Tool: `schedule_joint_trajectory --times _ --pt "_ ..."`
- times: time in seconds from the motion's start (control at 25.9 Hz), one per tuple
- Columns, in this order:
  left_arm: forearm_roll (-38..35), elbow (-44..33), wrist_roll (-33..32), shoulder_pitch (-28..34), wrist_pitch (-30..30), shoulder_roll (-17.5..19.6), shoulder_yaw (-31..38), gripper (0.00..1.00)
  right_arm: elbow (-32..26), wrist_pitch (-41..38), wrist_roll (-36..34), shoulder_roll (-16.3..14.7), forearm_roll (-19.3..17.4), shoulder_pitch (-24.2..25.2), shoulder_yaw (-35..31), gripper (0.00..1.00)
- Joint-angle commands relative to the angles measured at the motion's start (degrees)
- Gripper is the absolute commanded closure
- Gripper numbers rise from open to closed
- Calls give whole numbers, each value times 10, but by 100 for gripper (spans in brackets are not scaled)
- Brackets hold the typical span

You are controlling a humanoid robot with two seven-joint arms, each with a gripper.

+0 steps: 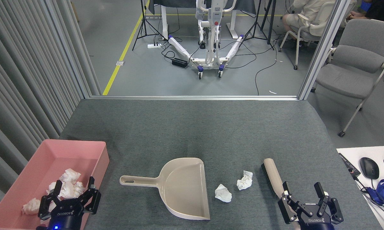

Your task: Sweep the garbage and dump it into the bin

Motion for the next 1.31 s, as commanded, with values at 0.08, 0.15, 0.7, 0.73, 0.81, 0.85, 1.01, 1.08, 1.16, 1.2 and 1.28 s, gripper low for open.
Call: schedule_joint_trajectory --times 0.08,0.15,0.7,0.73,0.81,0.85,1.01,1.08,1.16,1.2,1.28 --pt "1 -5 11 1 4 2 -1 0 -1 6 0 7 0 1 -1 2" --pt "2 -3 8 0 19 10 -1 0 -2 7 0 9 1 1 -1 2" --pt "3 -17 4 -10 34 21 -86 1 -3 1 1 5 1 3 -5 2" --pt "4 -20 4 -9 33 21 -86 1 -4 2 1 5 1 3 -5 2" --pt "7 -23 4 -4 35 19 -86 1 -5 2 1 5 1 4 -6 2" --pt "10 -22 4 -2 35 19 -86 1 -4 3 1 5 1 4 -6 2" --pt "59 -14 6 9 36 20 -86 0 -4 2 1 5 1 4 -6 2" --pt "83 -12 7 12 38 20 -86 1 -4 2 1 6 1 4 -6 2" --pt "87 -22 7 21 51 20 -86 0 -4 2 1 8 1 3 -5 2" --pt "88 -33 7 28 63 21 -87 0 -4 2 1 8 1 3 -5 2" --pt "88 -51 7 35 80 22 -88 0 -4 2 1 8 1 3 -5 2"
